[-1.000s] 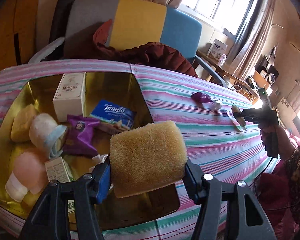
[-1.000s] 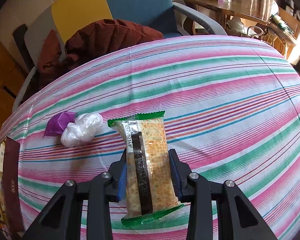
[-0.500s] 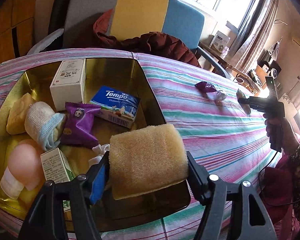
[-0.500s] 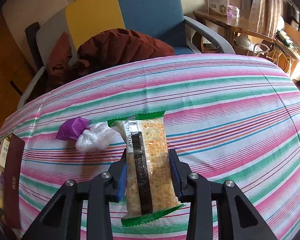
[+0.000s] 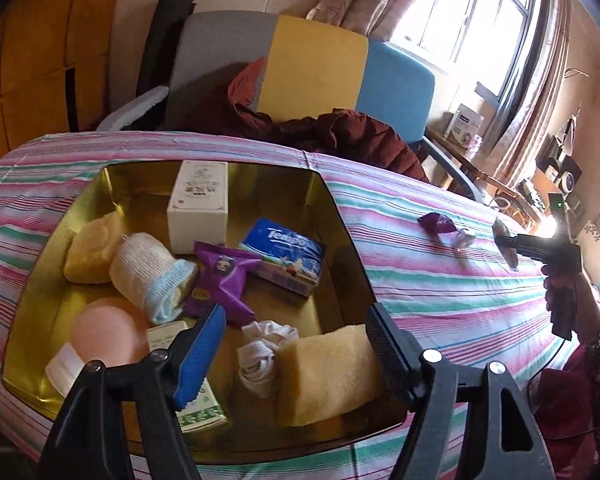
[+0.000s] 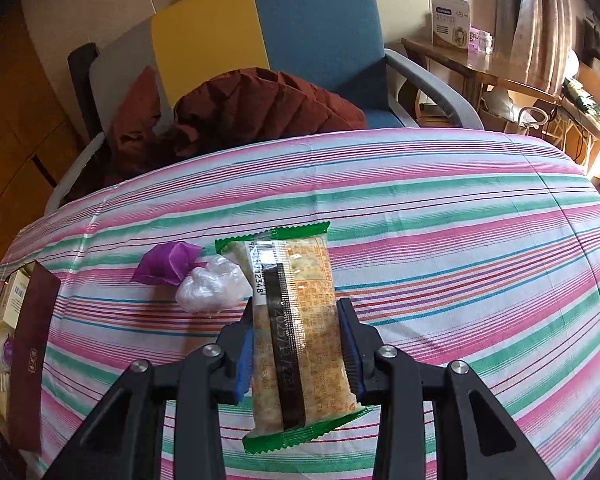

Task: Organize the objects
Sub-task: 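Lower the granola bar into the gold tray and open the right tool, then grasp the white plastic bag with the right tool, then grasp the purple wrapped snack with the left tool while the right tool holds the bag, then carry the purple snack into the gold tray and open the left tool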

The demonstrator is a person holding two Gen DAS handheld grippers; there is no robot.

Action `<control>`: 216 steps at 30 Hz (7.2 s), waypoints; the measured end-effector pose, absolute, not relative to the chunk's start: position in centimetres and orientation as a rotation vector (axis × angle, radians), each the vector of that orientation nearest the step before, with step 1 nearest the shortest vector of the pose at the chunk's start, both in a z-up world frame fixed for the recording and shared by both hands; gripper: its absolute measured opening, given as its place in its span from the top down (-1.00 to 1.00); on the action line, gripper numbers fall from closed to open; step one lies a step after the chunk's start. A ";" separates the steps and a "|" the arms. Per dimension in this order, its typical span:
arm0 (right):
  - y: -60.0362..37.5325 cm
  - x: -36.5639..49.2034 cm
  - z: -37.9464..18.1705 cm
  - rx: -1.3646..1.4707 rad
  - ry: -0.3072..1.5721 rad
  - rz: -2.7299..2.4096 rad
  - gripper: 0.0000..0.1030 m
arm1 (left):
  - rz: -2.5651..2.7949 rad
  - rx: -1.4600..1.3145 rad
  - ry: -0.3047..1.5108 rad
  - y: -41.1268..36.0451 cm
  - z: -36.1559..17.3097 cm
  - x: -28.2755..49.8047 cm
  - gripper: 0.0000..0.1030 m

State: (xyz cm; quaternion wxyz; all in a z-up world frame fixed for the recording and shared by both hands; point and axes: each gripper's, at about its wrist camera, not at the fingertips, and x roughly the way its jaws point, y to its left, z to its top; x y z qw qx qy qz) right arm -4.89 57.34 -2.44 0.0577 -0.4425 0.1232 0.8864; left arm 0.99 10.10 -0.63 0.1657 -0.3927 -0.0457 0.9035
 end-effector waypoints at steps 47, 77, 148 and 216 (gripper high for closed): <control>18.5 -16.0 -1.2 -1.612 -0.393 3.110 -0.01 | 2.633 -1.150 -0.238 4.4 -1.4 0.0 -0.43; 26.8 -10.4 -0.1 -1.537 -0.069 3.086 -0.24 | 2.571 -1.130 -0.153 7.8 -0.8 1.1 -0.43; 58.7 -9.5 -6.3 -1.566 0.712 2.383 0.21 | 2.309 -1.087 0.374 42.5 -0.5 -8.5 -0.43; 51.1 -10.4 -5.4 -1.598 0.335 2.668 0.21 | 2.274 -0.958 -0.034 27.8 -2.3 1.3 -0.09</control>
